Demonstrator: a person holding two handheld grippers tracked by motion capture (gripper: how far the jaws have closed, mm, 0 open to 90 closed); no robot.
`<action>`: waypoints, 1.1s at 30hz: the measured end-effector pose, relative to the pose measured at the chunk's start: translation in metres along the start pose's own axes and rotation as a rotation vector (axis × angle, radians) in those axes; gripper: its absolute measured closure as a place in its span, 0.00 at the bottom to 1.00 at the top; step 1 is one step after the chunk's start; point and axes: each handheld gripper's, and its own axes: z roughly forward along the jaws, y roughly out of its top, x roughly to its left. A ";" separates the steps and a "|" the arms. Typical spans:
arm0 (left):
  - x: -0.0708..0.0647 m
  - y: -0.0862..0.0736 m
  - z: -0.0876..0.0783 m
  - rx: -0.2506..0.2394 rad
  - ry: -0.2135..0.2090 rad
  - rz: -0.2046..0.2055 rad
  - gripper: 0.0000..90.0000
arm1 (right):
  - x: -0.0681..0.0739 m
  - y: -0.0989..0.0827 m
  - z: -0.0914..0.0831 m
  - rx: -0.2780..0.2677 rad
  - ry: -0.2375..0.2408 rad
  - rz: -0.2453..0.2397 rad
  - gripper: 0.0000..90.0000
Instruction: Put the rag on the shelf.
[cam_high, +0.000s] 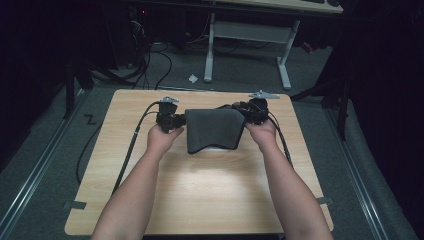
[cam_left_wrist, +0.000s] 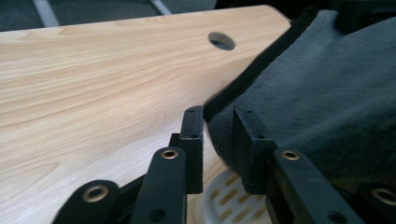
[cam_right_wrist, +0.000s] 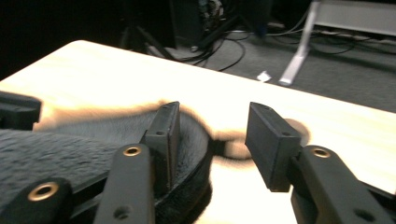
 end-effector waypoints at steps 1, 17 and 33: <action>0.002 -0.002 -0.001 0.000 0.003 -0.005 0.82 | -0.002 0.001 -0.002 -0.007 -0.013 -0.001 0.60; 0.030 -0.032 -0.034 -0.038 0.087 -0.047 0.74 | -0.021 -0.004 -0.033 -0.038 -0.093 -0.011 0.59; 0.010 -0.109 -0.095 -0.146 0.090 -0.048 0.70 | 0.008 -0.062 -0.090 -0.065 -0.098 -0.120 0.56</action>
